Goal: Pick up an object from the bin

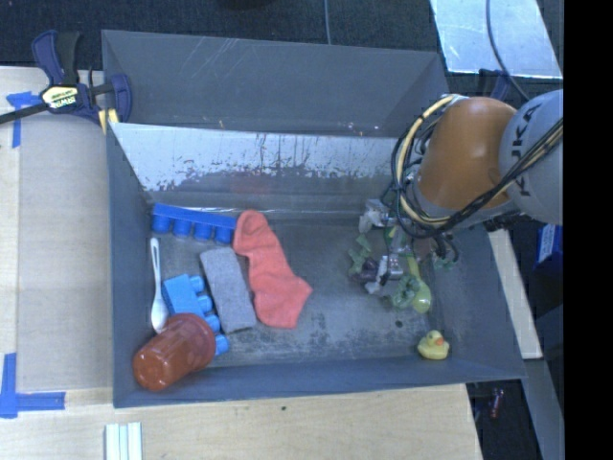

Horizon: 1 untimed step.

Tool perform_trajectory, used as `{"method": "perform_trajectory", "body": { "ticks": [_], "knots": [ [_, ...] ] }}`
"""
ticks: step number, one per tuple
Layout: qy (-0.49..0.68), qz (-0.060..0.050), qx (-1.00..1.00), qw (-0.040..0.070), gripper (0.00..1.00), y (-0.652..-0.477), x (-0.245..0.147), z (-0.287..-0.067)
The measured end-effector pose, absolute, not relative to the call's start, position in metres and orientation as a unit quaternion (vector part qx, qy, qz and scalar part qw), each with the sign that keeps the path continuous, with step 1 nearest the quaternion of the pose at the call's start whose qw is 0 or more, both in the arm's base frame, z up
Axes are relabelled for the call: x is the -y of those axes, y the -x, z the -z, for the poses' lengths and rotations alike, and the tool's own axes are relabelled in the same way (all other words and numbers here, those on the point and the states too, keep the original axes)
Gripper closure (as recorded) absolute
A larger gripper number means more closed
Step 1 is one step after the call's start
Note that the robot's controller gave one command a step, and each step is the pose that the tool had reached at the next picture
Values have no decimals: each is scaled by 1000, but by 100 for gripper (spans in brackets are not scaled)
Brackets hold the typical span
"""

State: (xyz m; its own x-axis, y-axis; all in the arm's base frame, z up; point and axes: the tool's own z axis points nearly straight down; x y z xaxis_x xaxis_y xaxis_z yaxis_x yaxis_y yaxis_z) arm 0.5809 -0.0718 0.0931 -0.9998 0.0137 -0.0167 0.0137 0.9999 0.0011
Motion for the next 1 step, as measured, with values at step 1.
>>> {"method": "perform_trajectory", "body": {
  "ticks": [1],
  "knots": [
    [88,-3,-996,8,0,-583,93,-91]
  ]
}}
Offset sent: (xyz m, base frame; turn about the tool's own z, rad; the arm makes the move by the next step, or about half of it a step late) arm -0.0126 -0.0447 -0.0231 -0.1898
